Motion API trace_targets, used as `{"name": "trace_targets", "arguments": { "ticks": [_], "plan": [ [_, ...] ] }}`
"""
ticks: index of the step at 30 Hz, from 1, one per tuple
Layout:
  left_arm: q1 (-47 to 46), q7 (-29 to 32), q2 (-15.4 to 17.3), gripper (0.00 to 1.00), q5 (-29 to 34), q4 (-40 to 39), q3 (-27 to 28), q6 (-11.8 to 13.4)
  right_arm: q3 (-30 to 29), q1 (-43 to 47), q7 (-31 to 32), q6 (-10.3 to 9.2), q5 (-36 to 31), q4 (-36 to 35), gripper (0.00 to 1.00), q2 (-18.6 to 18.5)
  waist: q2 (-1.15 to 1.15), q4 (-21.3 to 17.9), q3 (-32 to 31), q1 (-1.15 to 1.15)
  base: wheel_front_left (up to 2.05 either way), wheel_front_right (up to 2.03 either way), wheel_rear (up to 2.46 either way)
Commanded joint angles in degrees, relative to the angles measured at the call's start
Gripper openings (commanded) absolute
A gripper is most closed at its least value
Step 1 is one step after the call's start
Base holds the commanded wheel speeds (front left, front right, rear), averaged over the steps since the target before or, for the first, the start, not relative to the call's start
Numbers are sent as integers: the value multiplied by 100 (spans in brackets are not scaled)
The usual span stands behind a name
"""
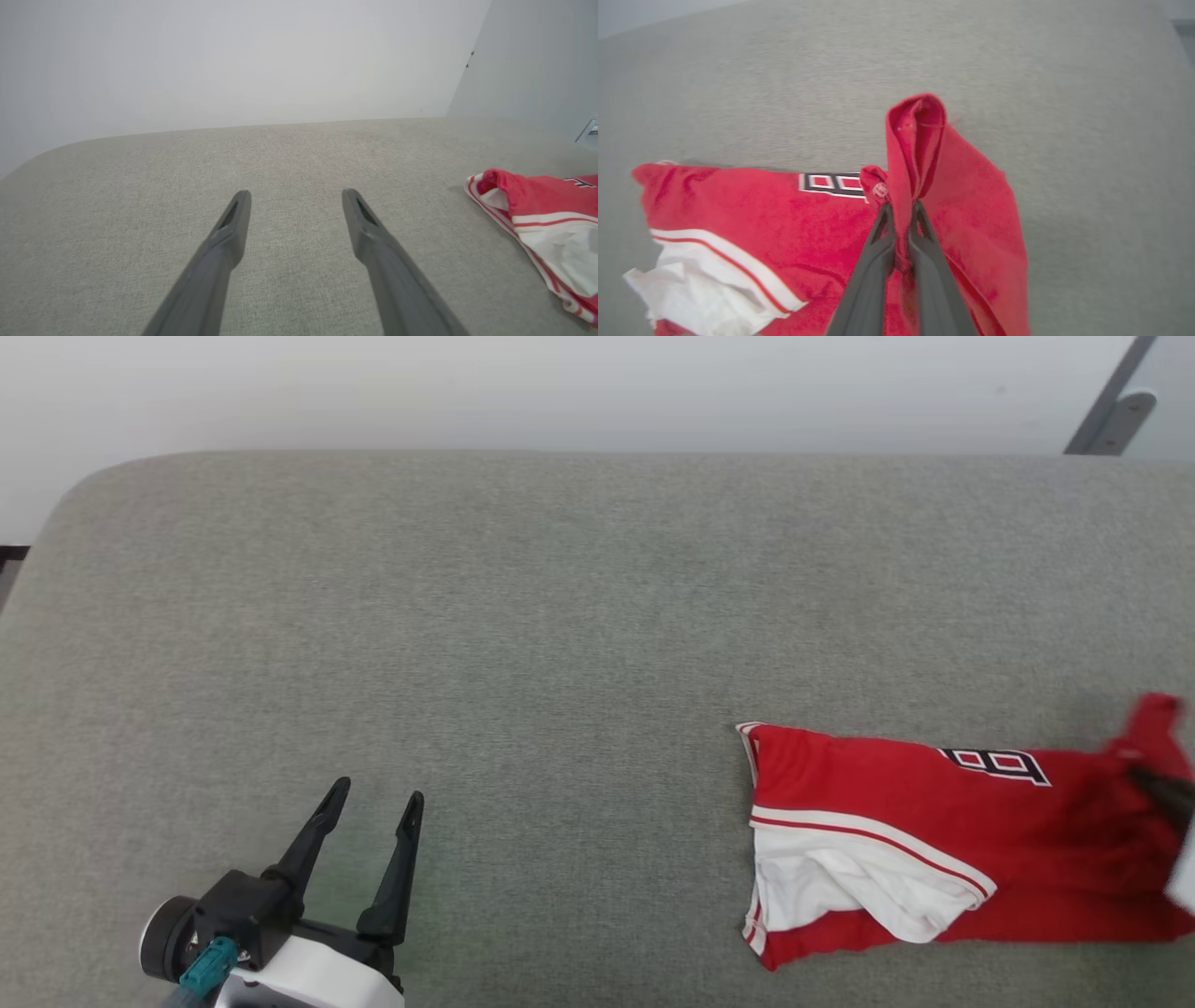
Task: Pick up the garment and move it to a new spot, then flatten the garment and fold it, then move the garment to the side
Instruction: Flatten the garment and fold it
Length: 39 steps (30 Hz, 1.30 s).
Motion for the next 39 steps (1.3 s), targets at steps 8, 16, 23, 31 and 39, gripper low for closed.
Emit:
{"name": "trace_targets", "arguments": {
  "ticks": [8,16,23,31,39],
  "plan": [
    [89,-28,-9,100,-79,78,-31,15,1206,179,357,-2,84,-1071,0,280,0,276,-88,0,0,0,0],
    [-87,-28,-96,100,-107,171,-148,15,2147,-88,435,-2,-6,-1076,0,448,0,603,28,0,0,0,0],
    [-208,-29,-120,100,-151,226,-179,15,2566,-431,203,-2,18,-475,0,542,0,767,159,0,0,0,0],
    [-202,-29,-97,100,-195,321,-115,15,2754,-568,-277,-2,186,121,100,592,0,712,121,0,0,0,0],
    [-34,-29,-78,100,-320,419,-79,15,2521,-597,-684,-2,529,16,100,429,0,386,-173,0,0,0,0]
  ]
}}
